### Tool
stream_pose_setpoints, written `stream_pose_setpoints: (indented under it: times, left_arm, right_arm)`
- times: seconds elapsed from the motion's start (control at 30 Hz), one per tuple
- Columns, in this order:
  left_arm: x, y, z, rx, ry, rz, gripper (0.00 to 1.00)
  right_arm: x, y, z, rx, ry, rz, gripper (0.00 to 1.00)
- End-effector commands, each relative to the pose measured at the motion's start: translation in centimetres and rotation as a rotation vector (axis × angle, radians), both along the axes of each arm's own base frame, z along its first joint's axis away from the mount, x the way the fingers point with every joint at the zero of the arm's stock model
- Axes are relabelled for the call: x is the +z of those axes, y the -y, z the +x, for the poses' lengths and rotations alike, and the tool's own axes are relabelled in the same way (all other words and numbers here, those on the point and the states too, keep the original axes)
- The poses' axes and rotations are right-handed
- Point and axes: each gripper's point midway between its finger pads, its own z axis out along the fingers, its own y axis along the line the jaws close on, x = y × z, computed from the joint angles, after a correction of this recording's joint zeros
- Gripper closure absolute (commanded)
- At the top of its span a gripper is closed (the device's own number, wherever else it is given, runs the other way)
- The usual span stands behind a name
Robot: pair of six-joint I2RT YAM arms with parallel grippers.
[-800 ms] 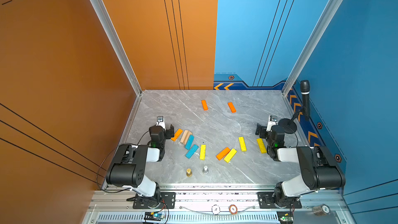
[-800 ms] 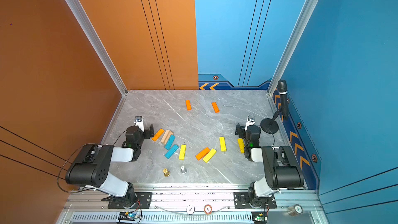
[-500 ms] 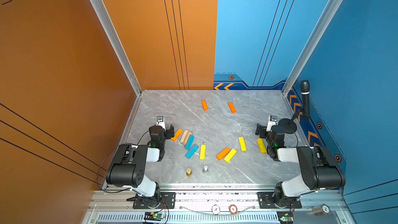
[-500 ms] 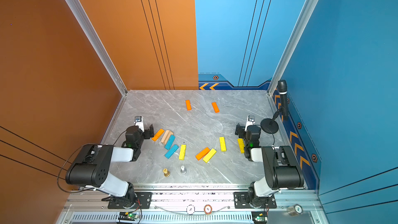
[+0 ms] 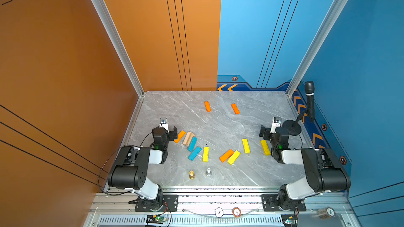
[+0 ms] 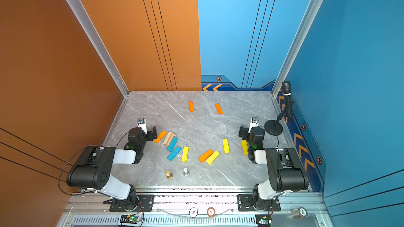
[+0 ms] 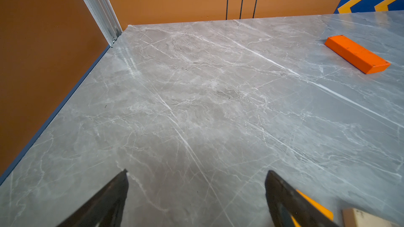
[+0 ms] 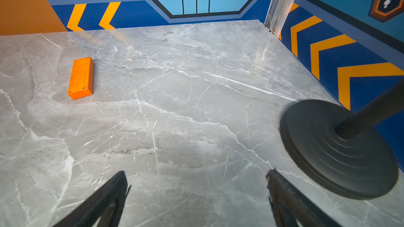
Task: Assemble the number 6 with building blocks
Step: Move the building block to the center of the board.
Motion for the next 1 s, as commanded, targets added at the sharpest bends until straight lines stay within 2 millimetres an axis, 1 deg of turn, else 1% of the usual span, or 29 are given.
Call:
stream_pose_setpoints:
  times: [0.0,0.1,0.23,0.37,0.57,0.6,0.7,0.8,0.9,0.97]
  left_arm:
    - [0.7,-0.2,0.6,0.017,0.018,0.01,0.03]
    - [0.6,-0.2,0.6,0.018,0.018,0.009,0.03]
    - [0.8,-0.2,0.5,0.024,0.025,0.021,0.03]
    - [1.2,0.1,0.1,0.043,0.04,0.062,0.03]
    - [2.0,-0.5,0.2,0.084,0.051,0.073,0.02]
    - [2.3,-0.4,0.3,0.088,0.041,0.087,0.02]
    - [3.6,0.8,0.4,0.056,-0.001,0.139,0.02]
    - [5.4,0.9,0.3,0.08,0.0,0.164,0.02]
    - [7.7,1.5,0.5,0.1,-0.044,0.134,0.02]
    - [9.7,2.5,0.9,0.109,-0.076,0.118,0.01]
  right_arm:
    - [0.7,0.0,0.7,0.006,0.023,-0.007,0.0]
    - [0.7,0.0,0.7,0.003,0.024,-0.013,0.01]
    - [1.0,0.5,0.5,-0.047,0.036,-0.04,0.01]
    - [2.1,0.4,-0.3,-0.073,0.064,-0.074,0.01]
    - [3.8,0.7,-1.5,-0.124,0.095,-0.104,0.01]
    - [4.0,0.7,-1.6,-0.127,0.093,-0.102,0.01]
    - [4.3,0.9,-1.8,-0.149,0.076,-0.095,0.01]
    - [5.4,1.6,-2.1,-0.212,0.108,-0.143,0.01]
    - [6.1,2.1,-2.3,-0.248,0.089,-0.117,0.01]
    - [6.7,1.6,-2.0,-0.23,0.08,-0.105,0.01]
